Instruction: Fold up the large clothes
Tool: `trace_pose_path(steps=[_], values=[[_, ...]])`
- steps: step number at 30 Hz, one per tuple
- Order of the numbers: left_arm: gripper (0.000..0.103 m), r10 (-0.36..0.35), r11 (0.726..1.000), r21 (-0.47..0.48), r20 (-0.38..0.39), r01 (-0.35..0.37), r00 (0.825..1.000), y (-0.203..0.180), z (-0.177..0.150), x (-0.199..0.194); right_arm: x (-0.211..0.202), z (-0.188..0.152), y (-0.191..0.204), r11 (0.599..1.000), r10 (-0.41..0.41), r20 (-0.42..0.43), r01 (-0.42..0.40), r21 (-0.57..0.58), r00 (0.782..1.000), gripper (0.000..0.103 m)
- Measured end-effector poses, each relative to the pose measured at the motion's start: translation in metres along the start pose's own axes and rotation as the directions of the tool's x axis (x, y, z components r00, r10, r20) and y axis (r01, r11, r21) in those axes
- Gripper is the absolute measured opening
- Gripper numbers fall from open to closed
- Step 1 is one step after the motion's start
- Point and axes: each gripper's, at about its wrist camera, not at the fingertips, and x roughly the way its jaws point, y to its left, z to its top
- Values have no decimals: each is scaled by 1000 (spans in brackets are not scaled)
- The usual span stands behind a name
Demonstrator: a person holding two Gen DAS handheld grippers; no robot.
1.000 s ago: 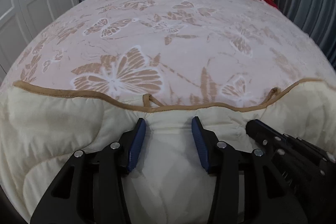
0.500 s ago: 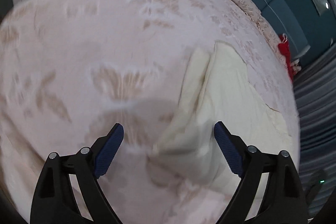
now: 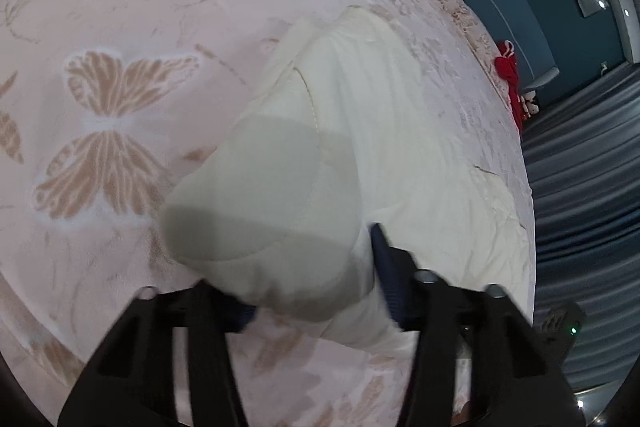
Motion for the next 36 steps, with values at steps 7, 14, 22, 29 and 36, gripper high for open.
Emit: trace_pose_path(steps=[7, 14, 22, 29, 36], values=[[20, -1, 987, 160, 76, -11, 997, -48, -6, -51, -45, -18, 5, 998, 65, 28, -66, 19, 997, 6], [17, -27, 985, 172, 120, 6, 992, -65, -12, -87, -30, -24, 4, 992, 117, -40, -116, 41, 992, 6], [15, -7, 957, 285, 198, -50, 980, -85, -21, -132, 10, -40, 49, 973, 226, -108, -219, 73, 968, 1], [14, -41, 886, 462, 189, -51, 981, -148, -51, -124, 43, -26, 77, 951, 306, -165, -292, 103, 938, 0], [14, -62, 830, 557, 154, -35, 986, -193, -67, -97, -58, -43, 3, 954, 292, -65, -286, 89, 954, 0]])
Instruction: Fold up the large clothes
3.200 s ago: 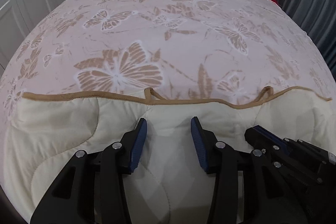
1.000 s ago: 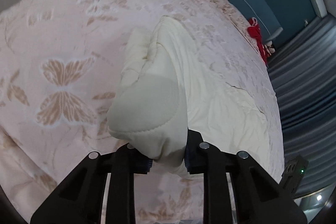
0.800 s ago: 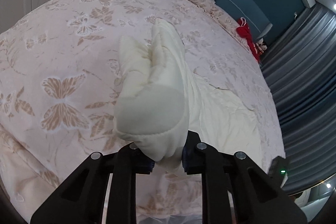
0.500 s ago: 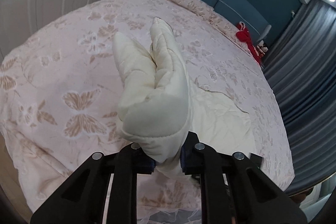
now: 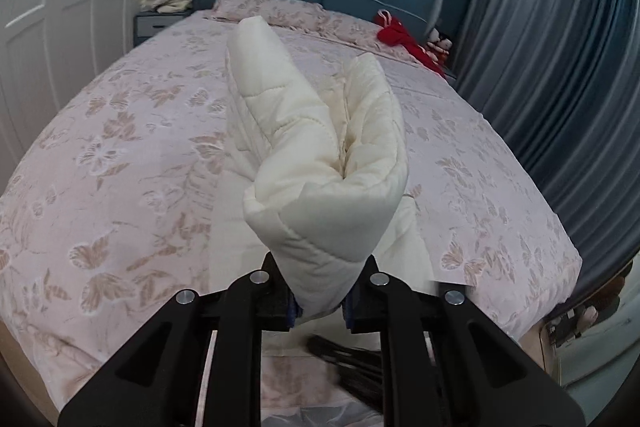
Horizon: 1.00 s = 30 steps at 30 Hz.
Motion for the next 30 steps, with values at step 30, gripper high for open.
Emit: trace_pose_path(steps=[30], values=[[24, 185, 965, 241, -347, -103, 919, -118, -94, 121, -129, -38, -74, 883, -469, 81, 470, 6, 880, 7]])
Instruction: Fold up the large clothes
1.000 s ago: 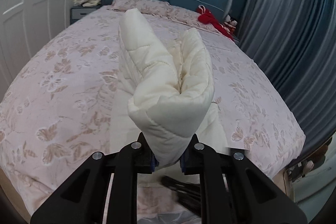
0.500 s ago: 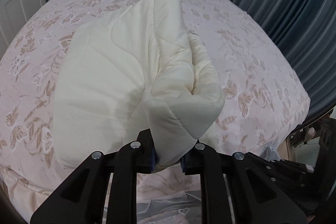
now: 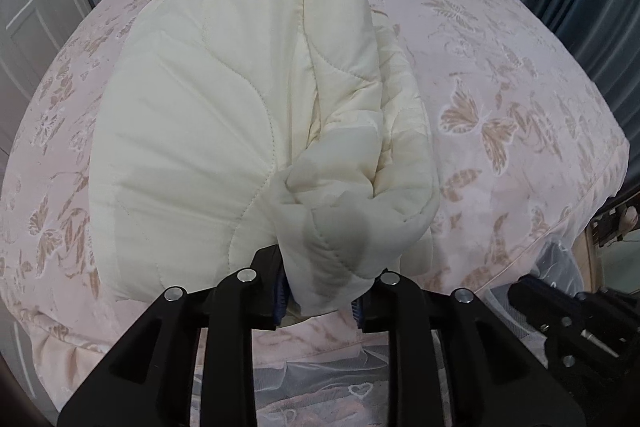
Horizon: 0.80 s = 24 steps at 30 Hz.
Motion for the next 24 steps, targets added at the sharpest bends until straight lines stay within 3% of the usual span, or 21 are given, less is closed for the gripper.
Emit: trace_pose_path(steps=[2, 5, 6, 7, 10, 13, 16, 18, 21, 23, 24], values=[[38, -2, 1000, 15, -7, 3, 1000, -5, -2, -5, -3, 1, -1, 1000, -4, 6, 4, 7, 1000, 9], [47, -64, 998, 17, 33, 64, 997, -1, -5, -37, -13, 6, -5, 1000, 1, 23, -2, 17, 1000, 19], [47, -78, 997, 14, 52, 77, 996, 5, -6, -49, -19, 8, -5, 1000, 4, 35, -5, 18, 999, 28], [49, -98, 995, -4, 68, 99, 993, 15, -8, -64, -26, 11, -4, 1000, 12, 51, -13, 16, 999, 35], [55, -124, 985, -106, 106, 136, 987, 55, -17, -94, -44, 23, 10, 999, 37, 104, -34, -28, 994, 42], [56, -50, 970, -231, 137, 81, 989, 106, -29, -110, -58, 37, 31, 995, 72, 151, -61, -73, 986, 57], [56, 23, 941, -338, 95, 11, 995, 147, -33, -97, -61, 53, 55, 984, 160, 153, -146, -102, 975, 59], [56, 19, 924, -382, 73, 11, 997, 165, -31, -84, -55, 67, 77, 975, 196, 145, -177, -134, 970, 61], [56, 31, 927, -376, 69, -3, 997, 169, -26, -72, -33, 84, 95, 980, 165, 123, -149, -134, 979, 61], [56, 31, 931, -364, 67, -4, 997, 167, -22, -66, -12, 92, 96, 981, 181, 73, -174, -89, 981, 60], [56, 21, 935, -356, 69, 5, 997, 163, -21, -64, -1, 93, 96, 980, 193, 39, -190, -63, 980, 50]])
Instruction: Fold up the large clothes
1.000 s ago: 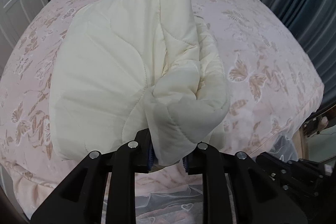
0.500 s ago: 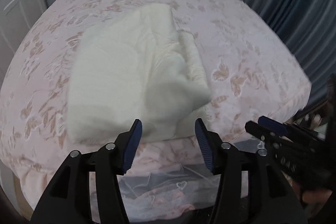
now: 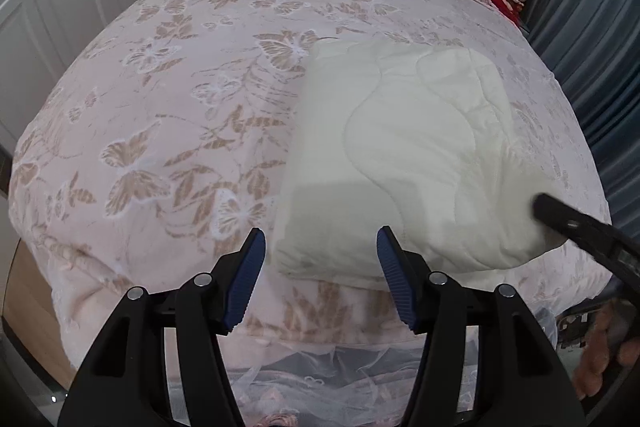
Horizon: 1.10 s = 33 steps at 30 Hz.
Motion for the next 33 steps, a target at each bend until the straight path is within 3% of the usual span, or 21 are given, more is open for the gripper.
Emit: trace_pose_path(steps=[2, 4, 6, 9, 16, 22, 33], values=[[56, 2, 1000, 21, -7, -2, 1000, -9, 0, 7, 16, 2, -4, 999, 28, -43, -28, 19, 999, 22], [55, -12, 999, 36, -16, 13, 1000, -16, 2, 12, 8, 1, -7, 999, 44, -9, -44, 31, 999, 17], [55, -35, 998, 51, -21, 36, 999, -23, 3, 13, -16, -6, -11, 999, 50, 37, -51, 20, 998, 16], [55, -57, 994, 87, -30, 59, 998, -39, 0, 14, -33, -21, -22, 999, -41, 62, 41, 0, 997, 16], [56, -43, 987, 148, -85, 55, 995, -68, -13, 39, 1, -52, -68, 986, -161, -20, 162, 51, 987, 16], [56, 25, 981, 194, -105, -5, 994, -77, -21, 57, 25, -61, -78, 982, -183, -65, 186, 38, 981, 17], [57, 77, 970, 238, -131, -44, 988, -84, -34, 78, 58, -69, -91, 982, -167, -138, 177, 66, 976, 18]])
